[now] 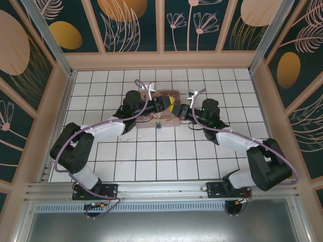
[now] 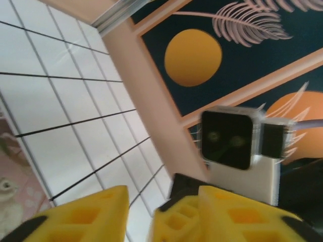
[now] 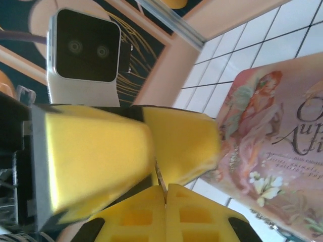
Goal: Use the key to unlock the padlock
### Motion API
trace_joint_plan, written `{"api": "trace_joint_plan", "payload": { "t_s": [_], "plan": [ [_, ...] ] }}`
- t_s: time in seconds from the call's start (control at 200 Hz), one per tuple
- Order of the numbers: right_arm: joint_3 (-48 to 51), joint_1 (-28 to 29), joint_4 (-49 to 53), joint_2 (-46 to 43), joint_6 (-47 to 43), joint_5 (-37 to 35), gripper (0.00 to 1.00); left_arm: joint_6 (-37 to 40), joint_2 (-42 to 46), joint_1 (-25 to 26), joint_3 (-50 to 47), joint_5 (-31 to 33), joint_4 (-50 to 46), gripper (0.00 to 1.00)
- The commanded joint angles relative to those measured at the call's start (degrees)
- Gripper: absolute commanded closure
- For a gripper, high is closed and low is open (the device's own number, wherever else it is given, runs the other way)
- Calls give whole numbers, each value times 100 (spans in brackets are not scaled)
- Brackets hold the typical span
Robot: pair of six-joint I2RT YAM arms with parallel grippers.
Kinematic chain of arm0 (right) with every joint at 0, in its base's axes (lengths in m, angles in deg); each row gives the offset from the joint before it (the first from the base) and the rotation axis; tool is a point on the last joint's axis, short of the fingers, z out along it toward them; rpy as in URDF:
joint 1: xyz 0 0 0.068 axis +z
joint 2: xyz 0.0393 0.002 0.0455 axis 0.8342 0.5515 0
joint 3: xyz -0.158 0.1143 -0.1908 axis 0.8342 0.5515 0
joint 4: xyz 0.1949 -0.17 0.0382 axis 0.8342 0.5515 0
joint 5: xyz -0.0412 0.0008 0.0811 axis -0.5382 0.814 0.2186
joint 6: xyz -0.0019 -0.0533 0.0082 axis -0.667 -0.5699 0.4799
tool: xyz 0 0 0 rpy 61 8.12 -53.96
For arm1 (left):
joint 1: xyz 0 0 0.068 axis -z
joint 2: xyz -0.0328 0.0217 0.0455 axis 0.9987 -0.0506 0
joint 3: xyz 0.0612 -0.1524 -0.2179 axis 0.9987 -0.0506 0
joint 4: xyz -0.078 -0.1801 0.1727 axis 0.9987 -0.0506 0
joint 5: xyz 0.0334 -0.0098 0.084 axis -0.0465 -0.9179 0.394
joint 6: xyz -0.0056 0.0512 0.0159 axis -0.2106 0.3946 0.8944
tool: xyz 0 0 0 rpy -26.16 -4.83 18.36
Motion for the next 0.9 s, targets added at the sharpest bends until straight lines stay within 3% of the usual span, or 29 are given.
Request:
{"api": "trace_joint_plan", "payload": {
  "t_s": [0.0, 0.3, 0.591, 0.896],
  "plan": [
    [-521, 358, 1776, -284, -1343, -1207, 100, 70, 381, 31, 210, 447, -842, 44],
    [-784, 1261, 2745, -338, -2437, -3653, 100, -147, 780, 25, 871, 1009, -2792, 37],
    [-746, 2213, 2463, -303, -3352, -5765, 100, -1067, 700, 31, 803, 756, -3263, 41],
    [-569, 2572, 1843, -390, -3728, -6473, 100, -1508, 821, 24, 492, 810, -3144, 45]
  ]
}}
